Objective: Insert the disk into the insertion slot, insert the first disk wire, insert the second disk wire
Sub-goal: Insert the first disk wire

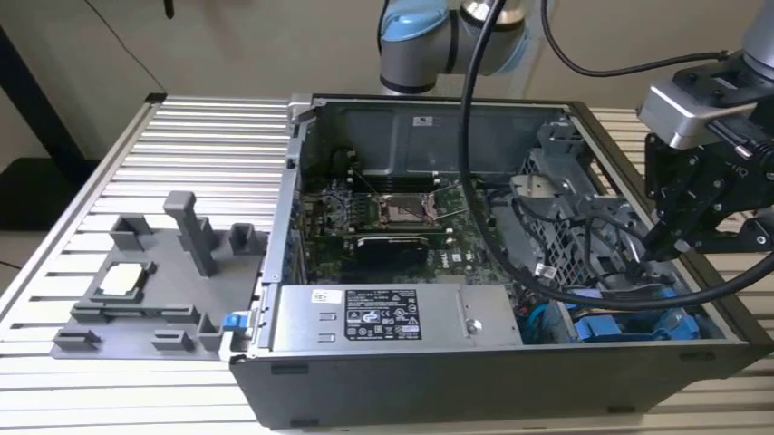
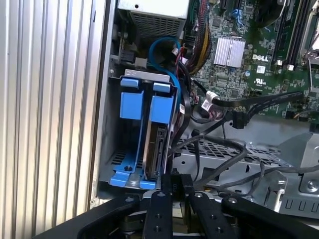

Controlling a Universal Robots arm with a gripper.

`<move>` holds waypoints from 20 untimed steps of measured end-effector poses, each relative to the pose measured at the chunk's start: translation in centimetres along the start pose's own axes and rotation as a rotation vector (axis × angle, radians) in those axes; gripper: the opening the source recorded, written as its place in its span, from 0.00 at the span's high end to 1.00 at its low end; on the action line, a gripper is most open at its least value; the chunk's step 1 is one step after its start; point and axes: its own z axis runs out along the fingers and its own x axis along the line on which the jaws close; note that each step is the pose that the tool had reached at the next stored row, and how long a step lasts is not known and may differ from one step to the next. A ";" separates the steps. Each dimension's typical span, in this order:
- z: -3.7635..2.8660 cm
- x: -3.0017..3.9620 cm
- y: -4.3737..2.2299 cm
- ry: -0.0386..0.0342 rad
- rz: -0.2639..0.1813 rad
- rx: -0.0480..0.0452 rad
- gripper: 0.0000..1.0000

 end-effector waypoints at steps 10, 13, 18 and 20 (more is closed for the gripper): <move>1.15 0.02 0.09 0.0130 0.134 -0.0009 0.81; 1.28 0.07 0.08 0.0142 0.148 -0.0126 0.81; 1.46 0.17 -0.18 0.0129 0.150 -0.0577 0.81; 1.60 0.25 -0.21 0.0128 0.150 -0.0602 0.81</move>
